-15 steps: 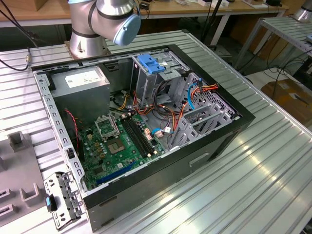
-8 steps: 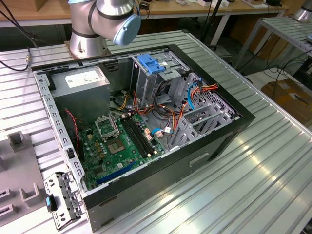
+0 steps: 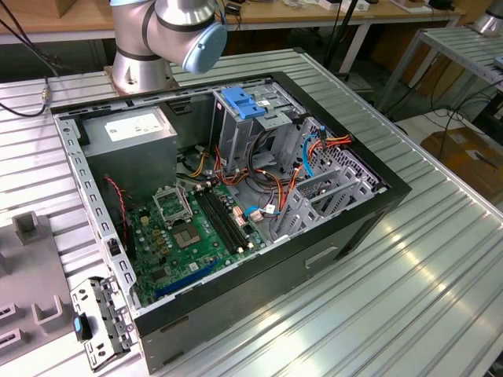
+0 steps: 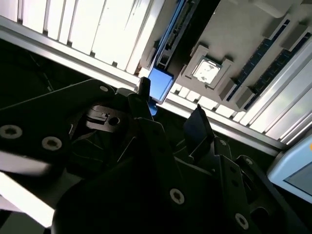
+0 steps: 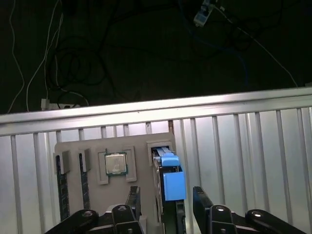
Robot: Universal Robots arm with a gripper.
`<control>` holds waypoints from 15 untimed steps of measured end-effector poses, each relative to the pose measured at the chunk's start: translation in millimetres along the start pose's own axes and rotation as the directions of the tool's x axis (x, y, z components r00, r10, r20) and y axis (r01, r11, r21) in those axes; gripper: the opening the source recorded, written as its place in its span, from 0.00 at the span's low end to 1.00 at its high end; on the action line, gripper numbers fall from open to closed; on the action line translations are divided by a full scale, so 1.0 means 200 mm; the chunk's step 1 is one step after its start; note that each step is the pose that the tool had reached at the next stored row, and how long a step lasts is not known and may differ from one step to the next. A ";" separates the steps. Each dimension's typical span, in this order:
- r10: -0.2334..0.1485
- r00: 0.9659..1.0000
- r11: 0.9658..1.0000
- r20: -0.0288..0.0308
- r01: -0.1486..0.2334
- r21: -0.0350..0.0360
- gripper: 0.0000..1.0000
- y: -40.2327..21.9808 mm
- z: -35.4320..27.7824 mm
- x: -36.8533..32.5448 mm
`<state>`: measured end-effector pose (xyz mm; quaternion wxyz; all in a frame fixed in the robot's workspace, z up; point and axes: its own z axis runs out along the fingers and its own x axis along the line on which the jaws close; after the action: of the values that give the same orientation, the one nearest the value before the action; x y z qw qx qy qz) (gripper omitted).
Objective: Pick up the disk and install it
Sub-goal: 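Pick up the disk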
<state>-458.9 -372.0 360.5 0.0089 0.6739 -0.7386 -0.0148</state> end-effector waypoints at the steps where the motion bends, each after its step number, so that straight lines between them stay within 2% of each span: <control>1: -0.006 1.000 1.000 0.000 0.006 0.000 0.55 0.003 0.007 0.001; 8: -0.069 0.998 0.998 -0.002 0.069 0.001 0.55 0.005 0.048 0.001; 10: -0.089 0.996 0.996 -0.003 0.089 0.001 0.56 0.005 0.063 0.001; 11: -0.103 0.995 0.995 -0.003 0.103 0.001 0.62 0.004 0.075 0.001; 12: -0.117 0.993 0.993 -0.004 0.117 0.002 0.62 0.004 0.086 0.001; 13: -0.126 0.992 0.992 -0.004 0.126 0.002 0.69 0.004 0.091 -0.001; 15: -0.142 0.990 0.990 -0.004 0.142 0.002 0.69 0.004 0.105 -0.003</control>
<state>-460.3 -371.1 339.5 0.0085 0.7247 -0.6889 -0.0135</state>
